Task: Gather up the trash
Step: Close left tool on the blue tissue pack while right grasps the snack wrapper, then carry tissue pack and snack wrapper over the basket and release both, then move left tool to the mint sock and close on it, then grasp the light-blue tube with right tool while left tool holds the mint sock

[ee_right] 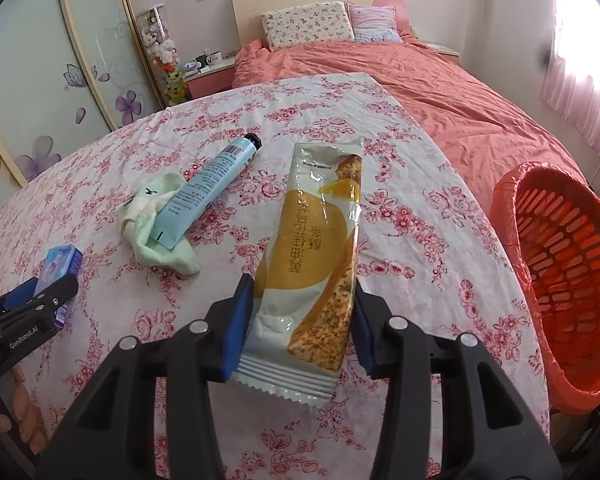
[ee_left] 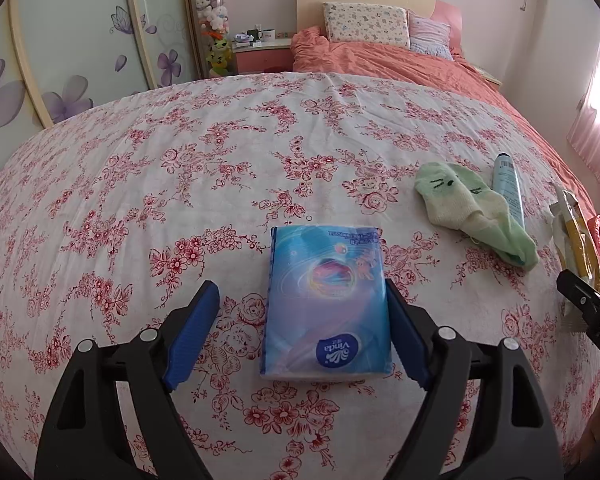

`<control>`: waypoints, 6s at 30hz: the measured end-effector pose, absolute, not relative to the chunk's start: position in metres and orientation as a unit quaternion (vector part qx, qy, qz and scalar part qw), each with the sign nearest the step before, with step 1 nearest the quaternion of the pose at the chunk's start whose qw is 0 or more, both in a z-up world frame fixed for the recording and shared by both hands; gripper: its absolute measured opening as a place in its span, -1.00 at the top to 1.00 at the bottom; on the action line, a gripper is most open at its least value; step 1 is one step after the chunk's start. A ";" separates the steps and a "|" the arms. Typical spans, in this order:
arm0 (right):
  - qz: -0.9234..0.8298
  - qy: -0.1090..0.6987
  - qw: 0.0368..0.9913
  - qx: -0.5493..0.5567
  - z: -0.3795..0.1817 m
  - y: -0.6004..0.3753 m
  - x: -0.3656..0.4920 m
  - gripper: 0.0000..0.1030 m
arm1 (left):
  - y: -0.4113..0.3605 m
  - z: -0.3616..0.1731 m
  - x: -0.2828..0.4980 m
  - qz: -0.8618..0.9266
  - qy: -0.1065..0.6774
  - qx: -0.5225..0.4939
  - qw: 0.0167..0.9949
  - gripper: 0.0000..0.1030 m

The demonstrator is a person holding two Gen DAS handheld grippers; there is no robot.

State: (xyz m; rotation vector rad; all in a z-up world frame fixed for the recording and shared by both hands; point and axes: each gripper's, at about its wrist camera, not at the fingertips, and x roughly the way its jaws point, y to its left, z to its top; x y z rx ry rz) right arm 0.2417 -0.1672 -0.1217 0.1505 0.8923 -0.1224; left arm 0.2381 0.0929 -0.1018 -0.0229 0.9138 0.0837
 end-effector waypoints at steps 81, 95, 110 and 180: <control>-0.179 0.272 0.928 0.181 -0.017 -0.414 0.092 0.25 | -0.236 -0.016 0.207 -0.314 0.367 0.047 0.874 -0.03; -0.205 0.313 0.910 0.177 -0.068 -0.417 0.113 -0.31 | -0.196 -0.048 0.218 -0.211 0.392 0.076 0.893 -0.55; -0.143 0.352 0.916 0.128 -0.084 -0.318 0.140 -0.33 | -0.027 -0.059 0.244 -0.038 0.404 0.013 0.914 -0.50; -0.049 0.430 0.899 0.071 -0.121 -0.155 0.264 0.62 | 0.121 -0.077 0.233 -0.031 0.404 -0.093 0.909 -0.53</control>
